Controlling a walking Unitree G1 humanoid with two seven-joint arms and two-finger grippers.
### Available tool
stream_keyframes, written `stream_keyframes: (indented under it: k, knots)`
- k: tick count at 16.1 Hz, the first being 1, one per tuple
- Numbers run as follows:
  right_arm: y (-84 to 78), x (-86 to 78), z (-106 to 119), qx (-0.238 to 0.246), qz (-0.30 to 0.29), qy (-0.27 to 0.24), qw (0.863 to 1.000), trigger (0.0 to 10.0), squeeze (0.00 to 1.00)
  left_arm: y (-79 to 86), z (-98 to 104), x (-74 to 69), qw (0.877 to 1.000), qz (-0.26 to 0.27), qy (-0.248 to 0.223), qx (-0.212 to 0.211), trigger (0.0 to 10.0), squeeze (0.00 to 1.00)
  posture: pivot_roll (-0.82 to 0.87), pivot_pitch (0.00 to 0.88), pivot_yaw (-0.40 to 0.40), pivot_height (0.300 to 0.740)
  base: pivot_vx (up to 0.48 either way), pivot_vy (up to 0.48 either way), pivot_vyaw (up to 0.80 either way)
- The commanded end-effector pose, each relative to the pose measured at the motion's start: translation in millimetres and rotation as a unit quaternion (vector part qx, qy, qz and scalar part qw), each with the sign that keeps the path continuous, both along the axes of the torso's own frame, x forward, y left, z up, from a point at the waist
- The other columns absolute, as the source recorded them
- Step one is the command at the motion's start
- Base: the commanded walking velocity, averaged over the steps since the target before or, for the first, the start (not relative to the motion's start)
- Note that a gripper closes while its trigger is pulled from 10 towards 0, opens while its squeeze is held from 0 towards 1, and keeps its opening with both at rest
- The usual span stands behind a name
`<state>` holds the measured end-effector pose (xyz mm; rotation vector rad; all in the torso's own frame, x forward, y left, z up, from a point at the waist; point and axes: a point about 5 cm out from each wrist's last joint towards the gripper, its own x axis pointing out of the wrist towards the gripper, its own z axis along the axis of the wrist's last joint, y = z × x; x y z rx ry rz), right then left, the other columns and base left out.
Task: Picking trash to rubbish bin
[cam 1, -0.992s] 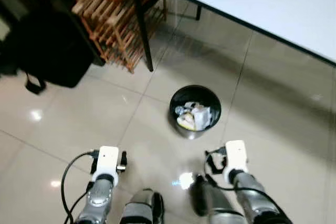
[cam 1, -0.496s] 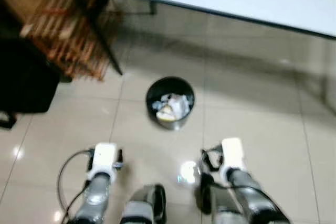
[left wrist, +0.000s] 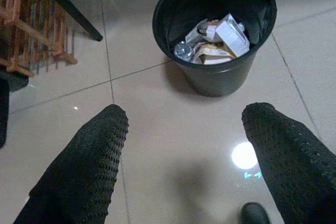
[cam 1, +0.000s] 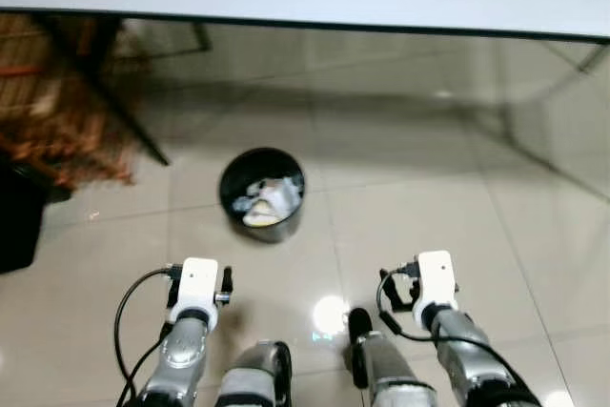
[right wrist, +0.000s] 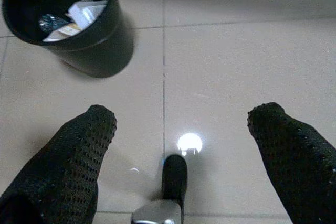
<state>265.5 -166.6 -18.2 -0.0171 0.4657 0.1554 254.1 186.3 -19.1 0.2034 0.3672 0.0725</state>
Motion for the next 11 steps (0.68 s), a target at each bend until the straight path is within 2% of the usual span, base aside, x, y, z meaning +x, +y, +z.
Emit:
stream_keyframes:
  k: [1,9,11]
  knots:
    - [5.0,-10.6,-10.2,0.004,0.005,0.025,1.000,10.0,0.00,7.0,-9.2,-11.3,1.000,0.010,0.024,0.004,10.0,0.00,0.04,0.309,0.120,0.740,0.000,0.000,-0.80]
    - [5.2,-9.4,-9.6,0.005,0.003,0.024,1.000,10.0,0.00,5.0,-9.1,-10.7,1.000,0.004,0.024,0.001,10.0,0.00,0.05,0.316,0.117,0.740,0.000,0.000,-0.79]
    - [2.7,-8.9,-9.1,0.006,-0.010,0.021,1.000,10.0,0.00,4.0,-9.4,-10.8,1.000,0.003,0.025,-0.001,10.0,0.00,0.05,0.318,0.118,0.740,0.000,0.000,0.00]
